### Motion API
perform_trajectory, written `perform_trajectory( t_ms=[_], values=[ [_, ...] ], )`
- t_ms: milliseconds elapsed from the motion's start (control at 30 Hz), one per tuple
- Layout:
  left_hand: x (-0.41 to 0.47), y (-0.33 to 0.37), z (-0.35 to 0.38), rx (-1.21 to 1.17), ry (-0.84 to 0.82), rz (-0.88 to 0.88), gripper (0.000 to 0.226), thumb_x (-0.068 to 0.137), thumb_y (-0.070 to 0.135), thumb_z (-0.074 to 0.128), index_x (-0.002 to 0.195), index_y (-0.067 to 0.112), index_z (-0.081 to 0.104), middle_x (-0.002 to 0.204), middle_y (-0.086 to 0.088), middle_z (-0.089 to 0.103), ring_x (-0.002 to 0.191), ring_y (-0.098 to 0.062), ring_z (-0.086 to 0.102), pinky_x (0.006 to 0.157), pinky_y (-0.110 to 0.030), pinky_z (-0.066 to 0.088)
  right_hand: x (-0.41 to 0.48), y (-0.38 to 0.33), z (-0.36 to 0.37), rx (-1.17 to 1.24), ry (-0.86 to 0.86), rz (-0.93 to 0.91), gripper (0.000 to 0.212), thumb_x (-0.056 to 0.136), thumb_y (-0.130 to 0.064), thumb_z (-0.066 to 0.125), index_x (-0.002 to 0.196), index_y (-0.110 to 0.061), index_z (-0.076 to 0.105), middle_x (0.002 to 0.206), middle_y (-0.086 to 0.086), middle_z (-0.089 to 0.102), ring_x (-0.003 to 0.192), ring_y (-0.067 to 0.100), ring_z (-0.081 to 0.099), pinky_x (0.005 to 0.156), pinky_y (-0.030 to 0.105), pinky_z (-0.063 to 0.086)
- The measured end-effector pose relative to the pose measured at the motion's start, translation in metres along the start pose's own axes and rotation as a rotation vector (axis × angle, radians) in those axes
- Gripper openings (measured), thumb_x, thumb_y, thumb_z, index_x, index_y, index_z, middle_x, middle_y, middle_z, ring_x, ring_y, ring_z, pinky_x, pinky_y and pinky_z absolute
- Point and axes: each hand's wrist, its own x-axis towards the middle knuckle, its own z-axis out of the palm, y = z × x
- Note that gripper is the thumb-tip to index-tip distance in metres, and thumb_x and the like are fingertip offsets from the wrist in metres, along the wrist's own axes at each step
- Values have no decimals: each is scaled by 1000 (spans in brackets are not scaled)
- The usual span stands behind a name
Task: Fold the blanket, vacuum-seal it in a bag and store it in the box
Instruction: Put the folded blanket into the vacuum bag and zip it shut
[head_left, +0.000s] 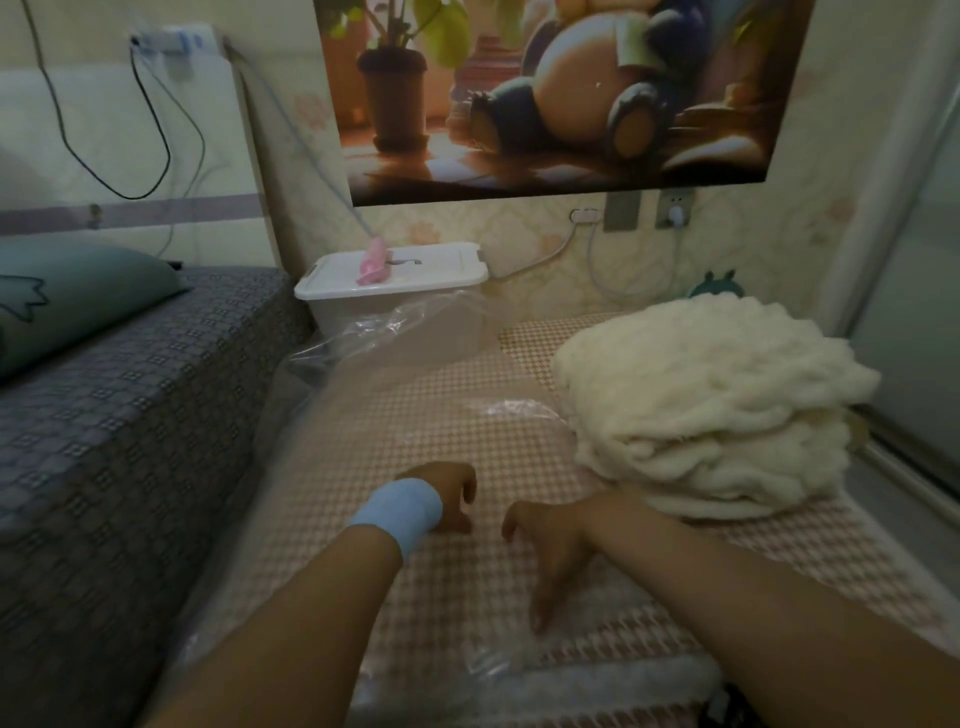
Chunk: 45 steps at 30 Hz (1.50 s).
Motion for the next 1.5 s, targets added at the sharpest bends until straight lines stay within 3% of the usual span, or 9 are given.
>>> perform_trajectory(
  t_ms=[167,300,500,633,833,967,1067,1267,1500],
  values=[
    [-35,27,12,-86,-361,51,52,72,56,74,107,19,61,98,4,64,86,-16,63,82,-32,55,-13,-6,12,-30,134,-51,102,57,-46,93,139,-22,38,139,-2,41,123,20,48,100,37,45],
    [-47,36,34,161,-307,79,86,58,73,72,124,23,50,123,3,53,108,-22,55,93,-38,48,-14,-4,21,-1,201,-60,50,60,-42,91,97,-27,60,114,-4,55,99,18,56,84,35,51],
    [-54,22,39,19,-48,174,40,70,56,71,87,26,51,94,4,58,84,-18,57,75,-34,52,-12,6,23,124,322,-69,18,75,-37,82,77,-24,69,88,-4,69,86,16,63,84,38,54],
    [-62,20,38,82,60,222,51,64,59,74,91,26,45,91,7,57,78,-18,56,66,-33,49,-18,6,10,171,417,-94,14,82,-40,77,84,-27,74,95,-8,70,90,11,61,84,31,50],
    [-65,1,18,-113,233,251,25,88,41,61,107,29,50,108,7,63,87,-13,58,84,-33,50,-23,9,-3,176,513,-105,18,88,-46,68,96,-32,75,108,-11,69,102,12,61,95,34,48],
    [-72,-1,0,-38,257,227,19,95,29,53,107,22,66,111,2,63,99,-20,60,87,-28,45,-31,3,-3,88,663,-165,49,81,-56,72,123,-34,61,128,-9,59,116,12,54,100,33,45],
    [-72,-5,-8,-223,235,128,20,95,21,49,99,19,69,106,5,70,87,-15,65,78,-22,45,-38,-7,-1,100,683,-245,65,64,-68,75,113,-38,47,115,-11,51,103,10,51,87,32,49],
    [-71,-18,-12,-389,225,78,11,95,25,53,105,26,57,97,6,70,73,-11,61,60,-20,44,-38,-11,3,-146,797,-236,29,84,-40,69,110,-33,61,111,-8,59,105,16,55,89,35,45],
    [-82,-13,-17,-10,303,205,48,74,55,71,116,37,54,113,16,58,90,-8,55,83,-27,47,-39,-16,-7,2,999,-315,23,101,-23,51,117,-23,68,112,-6,71,97,14,65,77,21,40]
  ],
)
